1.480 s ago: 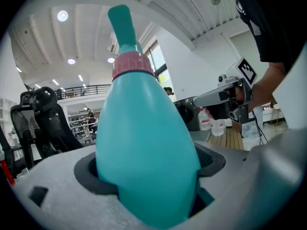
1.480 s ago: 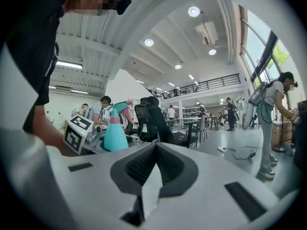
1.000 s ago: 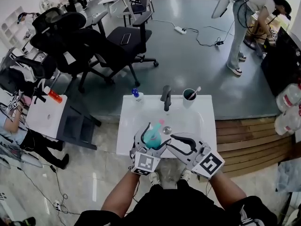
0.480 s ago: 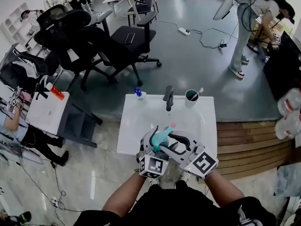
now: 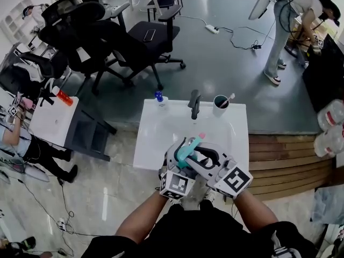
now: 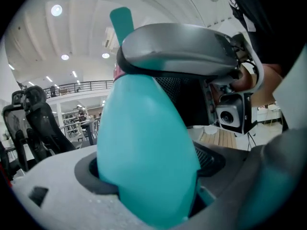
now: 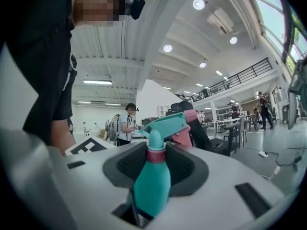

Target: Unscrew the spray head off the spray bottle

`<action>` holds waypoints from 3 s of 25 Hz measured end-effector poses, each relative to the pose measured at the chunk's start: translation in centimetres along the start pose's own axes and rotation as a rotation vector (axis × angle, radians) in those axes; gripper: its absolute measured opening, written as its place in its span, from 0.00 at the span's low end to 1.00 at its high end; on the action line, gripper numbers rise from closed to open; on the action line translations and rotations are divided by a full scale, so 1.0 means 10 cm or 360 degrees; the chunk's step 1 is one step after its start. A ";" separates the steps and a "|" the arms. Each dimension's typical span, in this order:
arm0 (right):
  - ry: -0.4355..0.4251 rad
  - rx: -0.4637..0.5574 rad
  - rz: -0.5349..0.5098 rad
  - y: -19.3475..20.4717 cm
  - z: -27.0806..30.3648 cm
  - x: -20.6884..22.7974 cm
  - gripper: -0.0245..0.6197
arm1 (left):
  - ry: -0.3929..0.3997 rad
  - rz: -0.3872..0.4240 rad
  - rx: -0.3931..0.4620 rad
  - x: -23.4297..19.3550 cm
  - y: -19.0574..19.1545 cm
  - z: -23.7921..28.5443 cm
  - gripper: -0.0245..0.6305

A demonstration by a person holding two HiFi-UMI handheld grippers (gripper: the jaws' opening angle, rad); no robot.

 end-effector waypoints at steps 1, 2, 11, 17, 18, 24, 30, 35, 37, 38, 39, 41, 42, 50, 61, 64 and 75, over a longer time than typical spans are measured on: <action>-0.0017 0.0005 -0.0008 0.01 -0.01 0.02 0.25 | 0.0021 0.0001 0.0008 0.00 -0.01 -0.01 0.76; -0.0031 0.0012 -0.0023 0.03 -0.01 0.04 0.25 | 0.0039 0.0009 0.0020 -0.01 -0.03 -0.01 0.75; -0.0272 0.0069 -0.0018 -0.10 -0.13 0.05 0.24 | 0.0358 0.0123 0.0154 0.02 -0.23 -0.07 0.74; -0.0650 0.0052 -0.0042 -0.23 -0.24 0.05 0.25 | 0.0731 0.0225 0.0263 0.12 -0.38 -0.22 0.74; -0.0720 0.0048 -0.0038 -0.25 -0.26 0.05 0.25 | 0.0781 0.0228 0.0284 0.14 -0.41 -0.24 0.74; -0.0814 0.0066 -0.0032 -0.29 -0.30 0.10 0.27 | 0.0765 0.0190 0.0301 0.18 -0.49 -0.24 0.75; -0.0311 0.0118 -0.0054 -0.18 -0.28 0.18 0.39 | 0.0186 0.0025 0.0107 -0.11 -0.34 -0.12 0.74; -0.0104 0.0193 -0.0076 -0.12 -0.15 0.15 0.33 | -0.0059 0.0016 0.0005 -0.19 -0.23 -0.07 0.74; -0.0071 0.0182 -0.0081 -0.10 -0.08 0.13 0.33 | -0.0124 0.0025 -0.0037 -0.18 -0.16 -0.06 0.74; -0.0049 0.0169 -0.0082 -0.10 -0.05 0.13 0.33 | -0.0156 0.0034 -0.0049 -0.17 -0.16 -0.05 0.74; -0.0026 0.0158 -0.0086 -0.10 -0.01 0.12 0.33 | -0.0187 0.0044 -0.0057 -0.17 -0.16 -0.05 0.74; 0.0009 0.0146 -0.0095 -0.10 0.05 0.11 0.33 | -0.0228 0.0044 -0.0066 -0.16 -0.17 -0.03 0.74; 0.0017 0.0144 -0.0102 -0.10 0.07 0.10 0.31 | -0.0235 0.0032 -0.0066 -0.15 -0.18 -0.02 0.74; -0.0114 0.0156 -0.0121 -0.17 0.06 0.10 0.25 | -0.0077 0.0006 0.0048 -0.13 -0.28 -0.04 0.74; -0.0637 0.0019 -0.0166 -0.24 -0.18 0.06 0.25 | 0.0636 0.0219 0.0305 0.05 -0.36 -0.19 0.74; -0.0741 -0.0004 -0.0194 -0.27 -0.21 0.07 0.25 | 0.0787 0.0224 0.0339 0.09 -0.40 -0.20 0.74; -0.0025 0.0218 0.0044 0.01 -0.21 0.26 0.35 | -0.0070 -0.0067 -0.0058 -0.09 -0.05 0.12 0.74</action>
Point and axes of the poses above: the fingertips, and each gripper's own axes: z forward along the fingers, x to its right, y out of its underside, the point moved 10 cm from there along -z, backward along the fingers, and after that the axes turned 1 degree about x, right-handed, at the moved point
